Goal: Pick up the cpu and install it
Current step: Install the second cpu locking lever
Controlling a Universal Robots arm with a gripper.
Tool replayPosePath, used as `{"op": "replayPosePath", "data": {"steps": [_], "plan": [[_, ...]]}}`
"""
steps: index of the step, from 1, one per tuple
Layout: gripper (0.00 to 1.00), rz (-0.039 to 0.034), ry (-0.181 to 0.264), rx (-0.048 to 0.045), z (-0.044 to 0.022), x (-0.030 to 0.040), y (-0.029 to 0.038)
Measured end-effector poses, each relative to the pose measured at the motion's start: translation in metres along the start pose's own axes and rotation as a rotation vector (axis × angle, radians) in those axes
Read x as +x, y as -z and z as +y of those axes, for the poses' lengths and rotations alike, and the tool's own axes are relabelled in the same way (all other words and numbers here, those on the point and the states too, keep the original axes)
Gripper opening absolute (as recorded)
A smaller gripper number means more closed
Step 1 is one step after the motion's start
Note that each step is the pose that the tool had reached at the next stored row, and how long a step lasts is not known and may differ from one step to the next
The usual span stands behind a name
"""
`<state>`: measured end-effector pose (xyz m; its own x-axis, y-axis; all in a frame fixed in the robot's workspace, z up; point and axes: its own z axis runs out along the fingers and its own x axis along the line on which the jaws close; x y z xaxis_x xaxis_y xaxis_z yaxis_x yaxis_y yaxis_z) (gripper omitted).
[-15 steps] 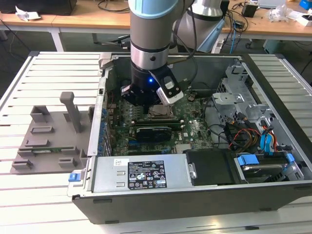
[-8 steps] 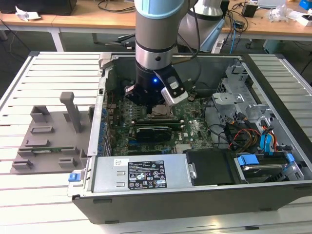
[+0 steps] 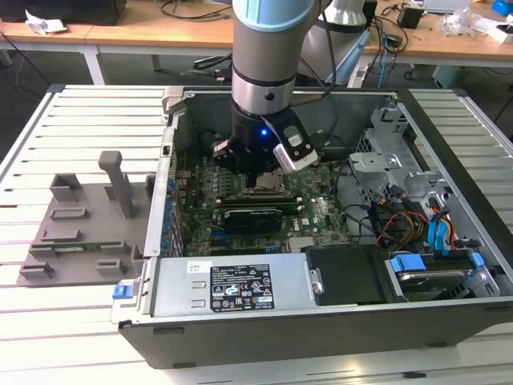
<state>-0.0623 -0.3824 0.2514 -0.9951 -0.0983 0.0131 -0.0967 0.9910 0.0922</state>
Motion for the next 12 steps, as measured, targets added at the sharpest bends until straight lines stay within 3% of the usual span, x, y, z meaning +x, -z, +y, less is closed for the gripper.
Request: {"op": "replayPosePath", "data": {"steps": [12], "plan": [[0.11,0.0003,0.000,0.0004,-0.0015,0.0034,-0.0252]]}}
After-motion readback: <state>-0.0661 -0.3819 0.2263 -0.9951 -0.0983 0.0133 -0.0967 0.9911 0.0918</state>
